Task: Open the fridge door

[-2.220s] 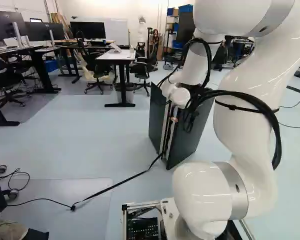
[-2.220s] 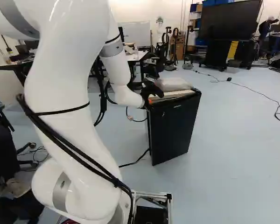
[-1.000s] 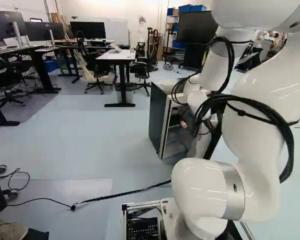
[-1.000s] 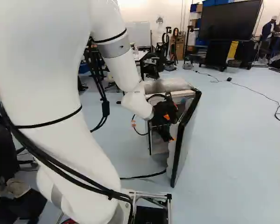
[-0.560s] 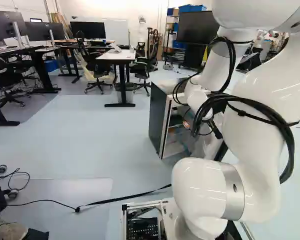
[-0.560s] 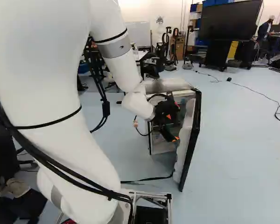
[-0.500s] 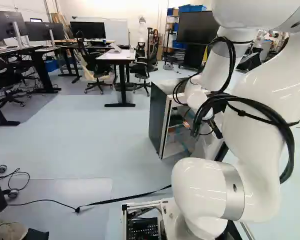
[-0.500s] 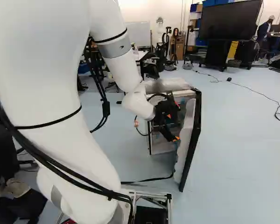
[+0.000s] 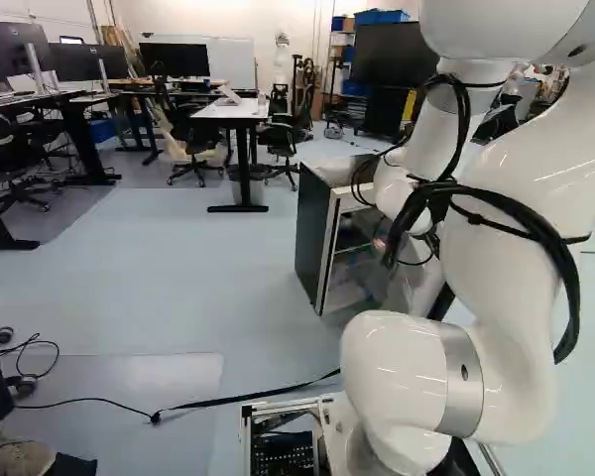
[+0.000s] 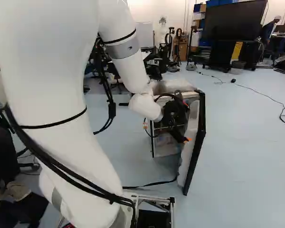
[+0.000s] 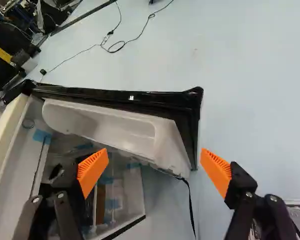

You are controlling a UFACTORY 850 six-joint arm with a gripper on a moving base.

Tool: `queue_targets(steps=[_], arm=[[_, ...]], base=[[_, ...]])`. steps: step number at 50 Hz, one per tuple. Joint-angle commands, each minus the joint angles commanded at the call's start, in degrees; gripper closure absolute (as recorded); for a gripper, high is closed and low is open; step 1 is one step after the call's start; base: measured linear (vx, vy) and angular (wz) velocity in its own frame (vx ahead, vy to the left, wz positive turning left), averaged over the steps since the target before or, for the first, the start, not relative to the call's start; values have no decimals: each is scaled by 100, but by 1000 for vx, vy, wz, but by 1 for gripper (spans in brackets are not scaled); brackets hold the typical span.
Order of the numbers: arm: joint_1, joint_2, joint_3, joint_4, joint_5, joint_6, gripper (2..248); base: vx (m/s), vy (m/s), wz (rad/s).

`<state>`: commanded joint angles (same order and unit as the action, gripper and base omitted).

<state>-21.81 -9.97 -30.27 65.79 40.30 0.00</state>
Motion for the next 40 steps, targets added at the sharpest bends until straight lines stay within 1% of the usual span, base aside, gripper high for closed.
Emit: queue_targets(steps=[24, 40], arm=[[-573, -281, -337, -78, 7, 0, 3], [-958, -470, -569, 84, 7, 0, 3]], base=[[0, 0, 0], [0, 0, 0]])
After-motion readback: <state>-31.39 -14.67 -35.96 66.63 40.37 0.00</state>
